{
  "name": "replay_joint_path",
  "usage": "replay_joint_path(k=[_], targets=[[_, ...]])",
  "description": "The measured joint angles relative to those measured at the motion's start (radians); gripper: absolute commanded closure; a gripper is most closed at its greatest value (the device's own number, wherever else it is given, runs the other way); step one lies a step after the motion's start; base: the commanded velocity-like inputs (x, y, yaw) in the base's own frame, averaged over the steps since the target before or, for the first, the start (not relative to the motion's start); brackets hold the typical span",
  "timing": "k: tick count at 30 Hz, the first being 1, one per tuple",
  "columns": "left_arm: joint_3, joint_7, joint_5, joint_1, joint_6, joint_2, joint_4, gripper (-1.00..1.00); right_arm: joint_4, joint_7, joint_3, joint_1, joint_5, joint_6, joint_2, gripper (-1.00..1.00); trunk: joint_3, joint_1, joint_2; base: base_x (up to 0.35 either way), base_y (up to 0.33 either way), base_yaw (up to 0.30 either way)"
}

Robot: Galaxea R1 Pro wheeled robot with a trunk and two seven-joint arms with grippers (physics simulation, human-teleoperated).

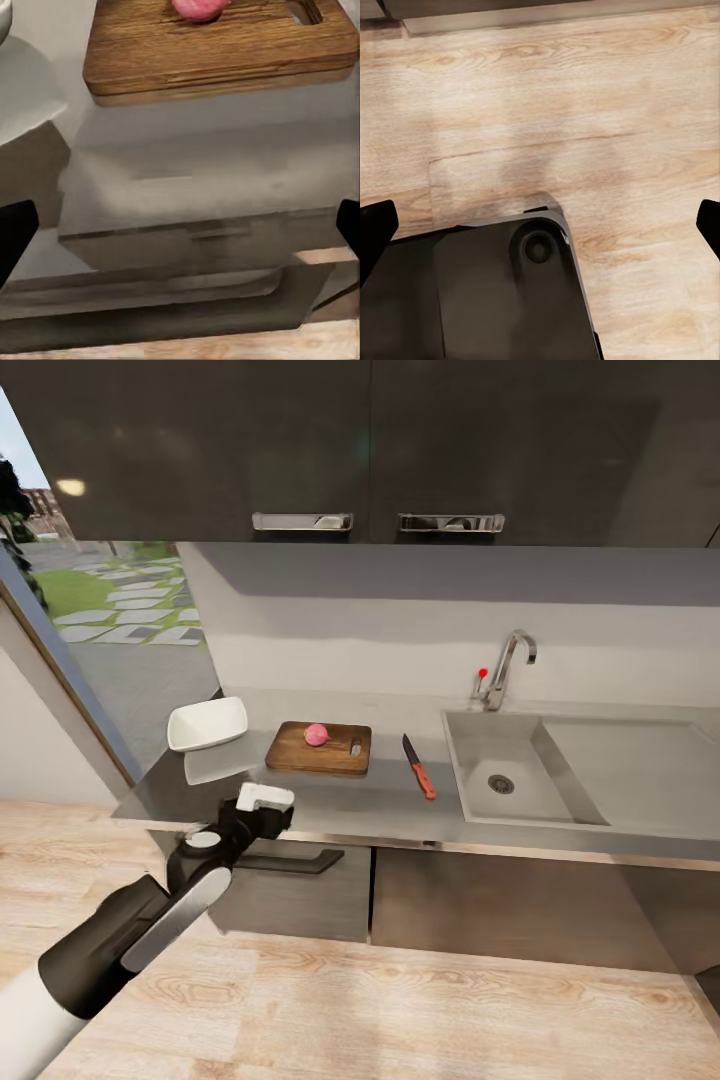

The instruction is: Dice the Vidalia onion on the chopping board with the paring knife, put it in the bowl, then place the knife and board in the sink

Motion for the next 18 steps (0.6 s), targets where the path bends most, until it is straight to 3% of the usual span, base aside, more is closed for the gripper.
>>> replay_joint_path(k=[1,3,6,11,18], targets=[[-0.048,0.048,0.045,0.0,-0.045,0.016,0.0,-1.0,0.0,0.0,0.0,0.0,0.0,0.0,0.0,-1.0,0.0,0.0,0.0,0.0,0.0,0.0],[-0.1,0.101,0.091,0.001,-0.09,0.036,-0.001,-1.0,0.0,0.0,0.0,0.0,0.0,0.0,0.0,-1.0,0.0,0.0,0.0,0.0,0.0,0.0],[-0.146,0.148,0.134,0.001,-0.128,0.057,-0.001,-1.0,0.0,0.001,0.0,0.0,0.0,0.0,0.0,-1.0,0.0,0.0,0.0,0.0,0.0,0.0],[-0.154,0.157,0.147,0.001,-0.135,0.061,-0.001,-1.0,0.0,0.001,0.0,0.0,0.0,0.0,0.0,-1.0,0.0,0.0,0.0,-0.083,0.008,0.0],[-0.156,0.159,0.172,0.001,-0.137,0.062,-0.001,-1.0,0.001,0.001,0.0,0.0,0.0,0.0,0.0,-1.0,0.0,0.001,0.0,-0.263,0.073,0.0]])
